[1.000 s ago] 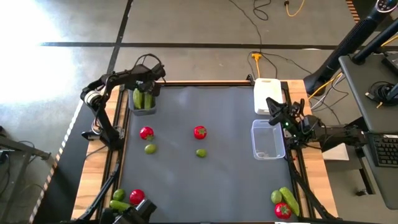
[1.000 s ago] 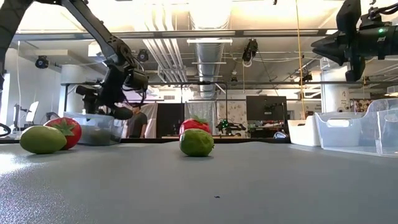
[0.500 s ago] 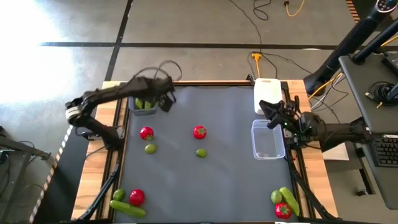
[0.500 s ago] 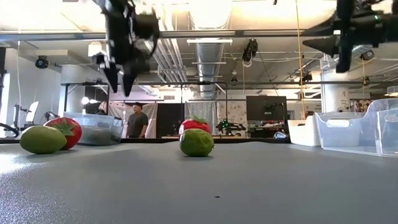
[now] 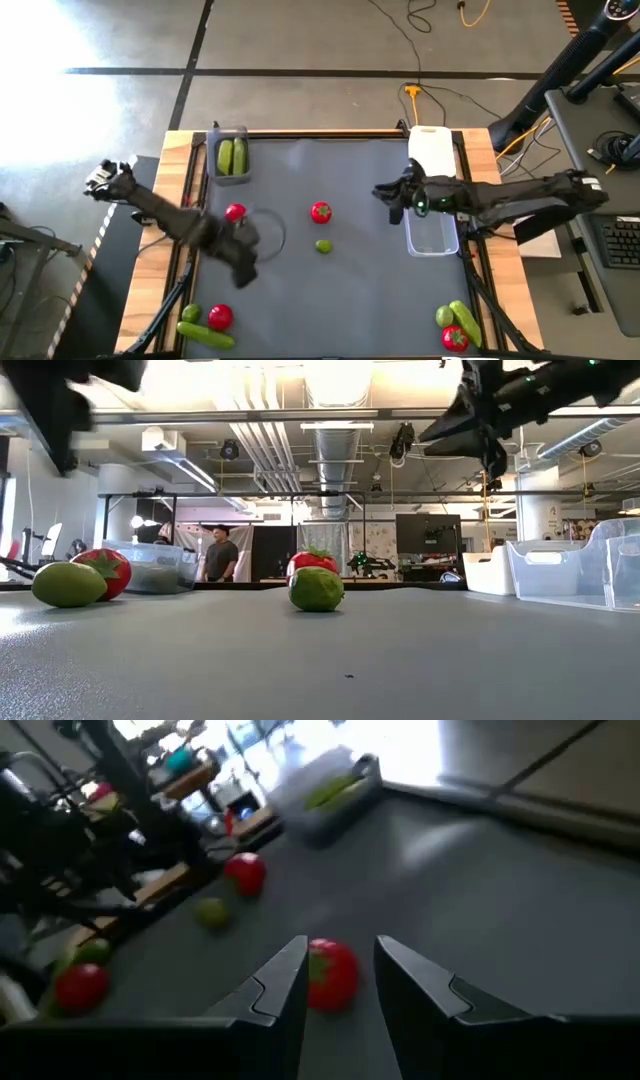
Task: Sort produce into baskets
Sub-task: Put the cucumber into the black bin
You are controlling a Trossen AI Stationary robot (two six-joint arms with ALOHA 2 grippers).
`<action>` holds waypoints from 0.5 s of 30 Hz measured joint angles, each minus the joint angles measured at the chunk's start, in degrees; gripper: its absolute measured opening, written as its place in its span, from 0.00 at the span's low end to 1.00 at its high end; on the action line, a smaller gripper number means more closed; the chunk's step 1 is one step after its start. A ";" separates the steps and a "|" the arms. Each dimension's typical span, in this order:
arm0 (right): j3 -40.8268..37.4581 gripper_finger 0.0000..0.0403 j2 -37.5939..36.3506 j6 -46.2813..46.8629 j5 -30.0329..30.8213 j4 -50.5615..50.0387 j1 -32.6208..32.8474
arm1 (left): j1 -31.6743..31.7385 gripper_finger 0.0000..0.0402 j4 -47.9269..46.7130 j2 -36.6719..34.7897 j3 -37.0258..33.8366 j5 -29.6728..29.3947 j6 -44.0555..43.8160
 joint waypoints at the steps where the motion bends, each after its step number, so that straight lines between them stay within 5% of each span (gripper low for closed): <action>1: 1.42 0.27 1.62 0.93 -1.02 0.33 0.44 | -2.80 0.60 0.16 0.39 0.13 0.72 -1.92; 8: 8.00 0.27 12.55 3.27 -2.55 0.11 8.85 | -19.63 0.60 1.48 2.38 0.96 10.14 -11.36; 15: 13.32 0.27 22.36 5.47 -0.85 0.45 19.69 | -30.57 0.60 2.94 4.97 0.96 10.81 -13.07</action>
